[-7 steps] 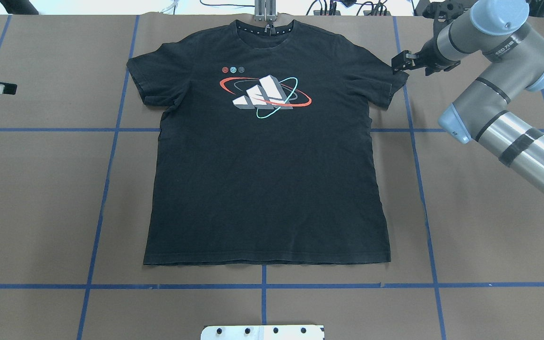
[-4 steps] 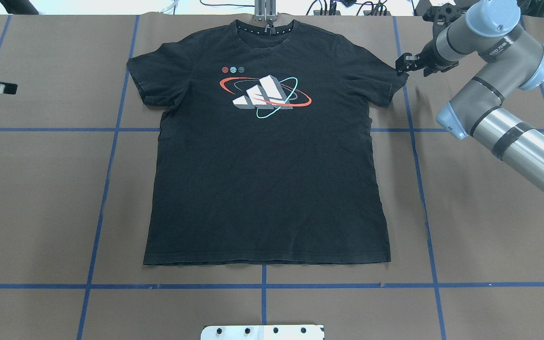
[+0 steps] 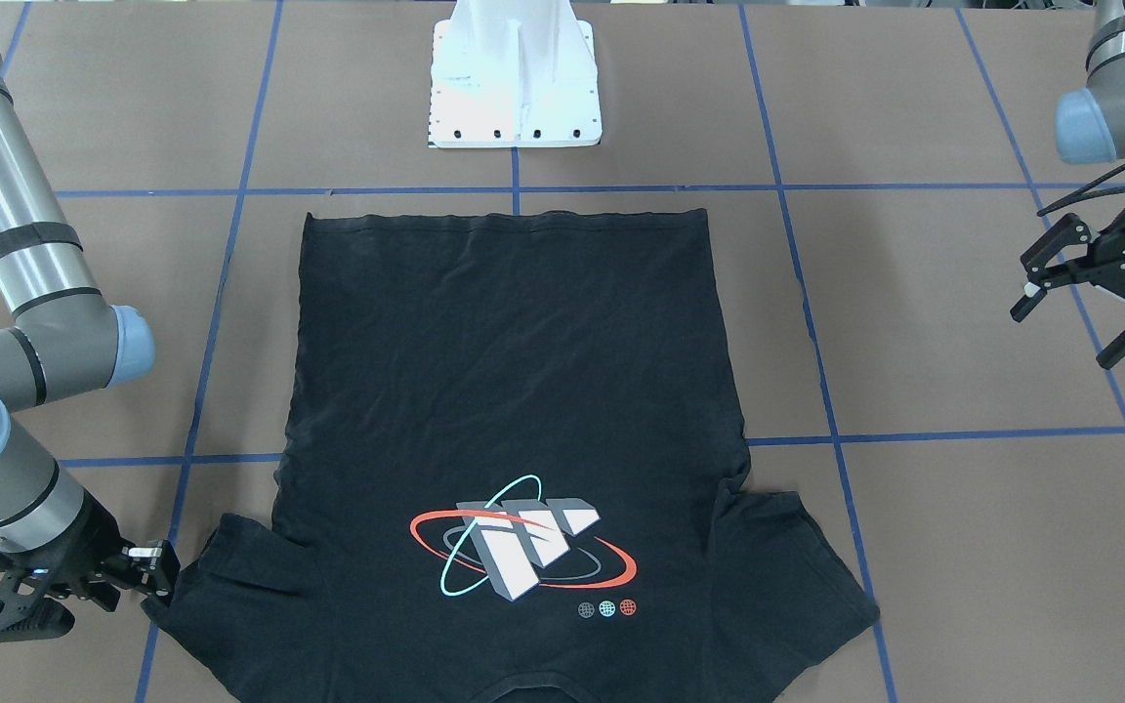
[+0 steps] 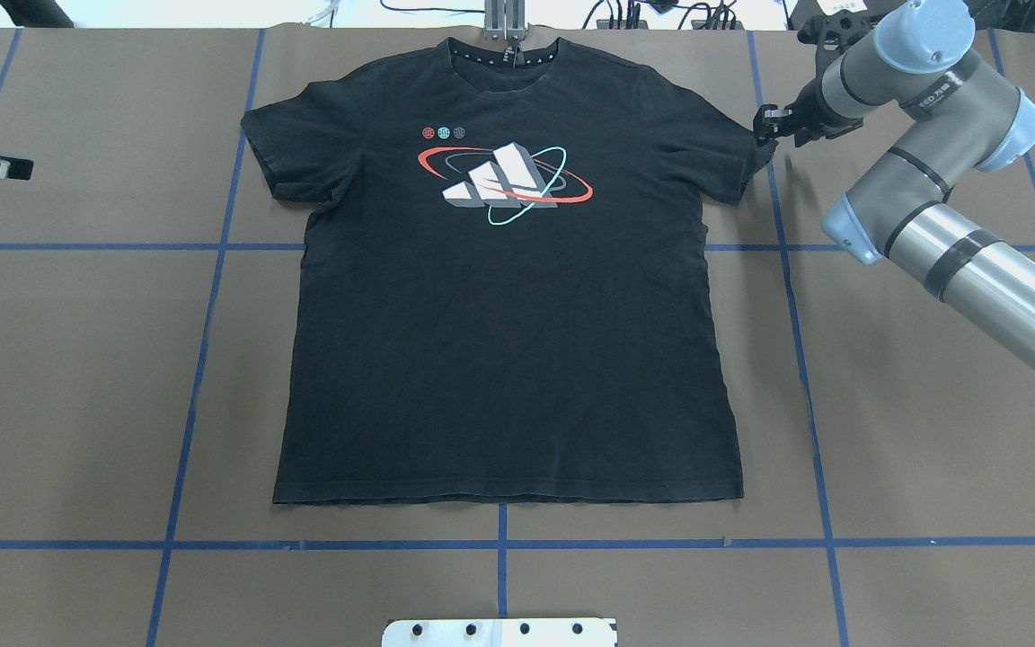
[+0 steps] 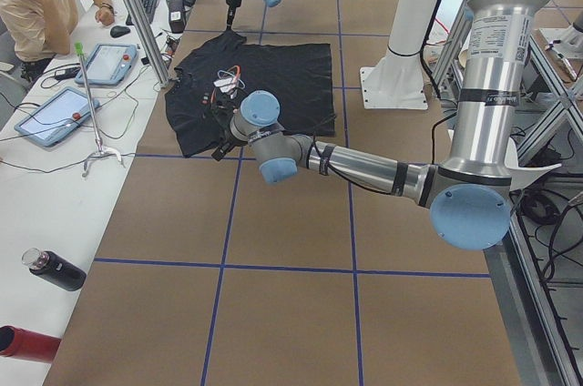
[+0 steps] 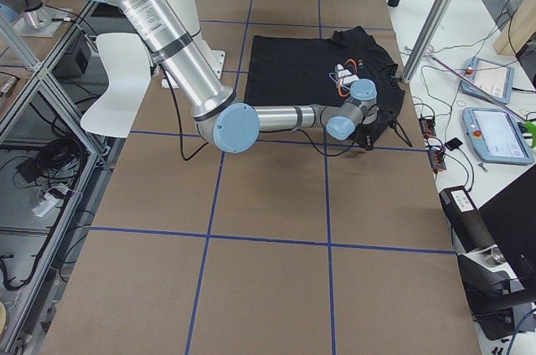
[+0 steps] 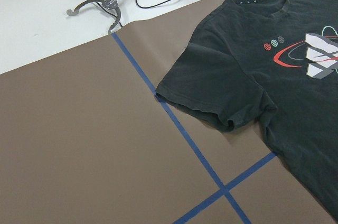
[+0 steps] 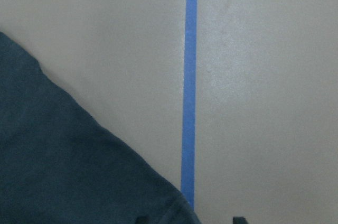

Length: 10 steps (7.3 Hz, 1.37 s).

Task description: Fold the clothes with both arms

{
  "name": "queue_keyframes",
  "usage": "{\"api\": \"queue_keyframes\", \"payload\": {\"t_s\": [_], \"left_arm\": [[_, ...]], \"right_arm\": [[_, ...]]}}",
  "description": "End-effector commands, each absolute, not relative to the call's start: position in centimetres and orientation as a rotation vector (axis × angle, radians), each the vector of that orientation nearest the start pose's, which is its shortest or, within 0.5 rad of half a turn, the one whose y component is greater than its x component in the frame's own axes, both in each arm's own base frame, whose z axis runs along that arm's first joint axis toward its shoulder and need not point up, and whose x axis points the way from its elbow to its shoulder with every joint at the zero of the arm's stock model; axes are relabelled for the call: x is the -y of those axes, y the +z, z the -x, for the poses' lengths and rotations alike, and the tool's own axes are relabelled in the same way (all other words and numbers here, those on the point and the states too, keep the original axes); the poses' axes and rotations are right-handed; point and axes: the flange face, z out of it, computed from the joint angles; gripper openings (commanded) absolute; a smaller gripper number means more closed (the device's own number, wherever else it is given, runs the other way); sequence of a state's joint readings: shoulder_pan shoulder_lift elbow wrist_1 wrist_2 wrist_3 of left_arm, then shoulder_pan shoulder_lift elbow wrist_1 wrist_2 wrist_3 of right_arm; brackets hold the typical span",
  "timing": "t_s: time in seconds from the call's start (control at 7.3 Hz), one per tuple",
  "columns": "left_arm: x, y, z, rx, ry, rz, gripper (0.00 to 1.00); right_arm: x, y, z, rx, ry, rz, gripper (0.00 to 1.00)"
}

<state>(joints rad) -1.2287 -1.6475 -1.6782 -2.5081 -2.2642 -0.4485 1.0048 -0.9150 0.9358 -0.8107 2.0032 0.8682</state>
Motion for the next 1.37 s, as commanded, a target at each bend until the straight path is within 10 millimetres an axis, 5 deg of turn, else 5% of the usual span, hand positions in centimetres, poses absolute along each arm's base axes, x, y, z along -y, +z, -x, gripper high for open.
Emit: {"api": "queue_keyframes", "payload": {"t_s": [0.0,0.27,0.41,0.82,1.23], "left_arm": [[52.3,45.9,-11.2,-0.979,0.295,-0.751,1.0],[52.3,46.0,-11.2,-0.98,0.295,-0.748,1.0],[52.4,46.1,-11.3,-0.978,0.294,-0.747,1.0],[52.4,46.1,-11.3,-0.979,0.296,-0.748,1.0],[52.4,46.3,-11.3,-0.978,0.294,-0.743,1.0]], "right_arm": [[71.4,48.3,35.2,0.801,0.114,-0.318,0.55],[71.2,48.3,35.6,0.801,0.109,-0.316,0.32],[71.2,48.4,35.6,0.8,0.109,-0.315,0.05],[70.8,48.1,34.9,0.807,0.112,-0.326,0.0],[70.7,37.2,35.4,0.849,0.19,-0.311,0.0]]}}
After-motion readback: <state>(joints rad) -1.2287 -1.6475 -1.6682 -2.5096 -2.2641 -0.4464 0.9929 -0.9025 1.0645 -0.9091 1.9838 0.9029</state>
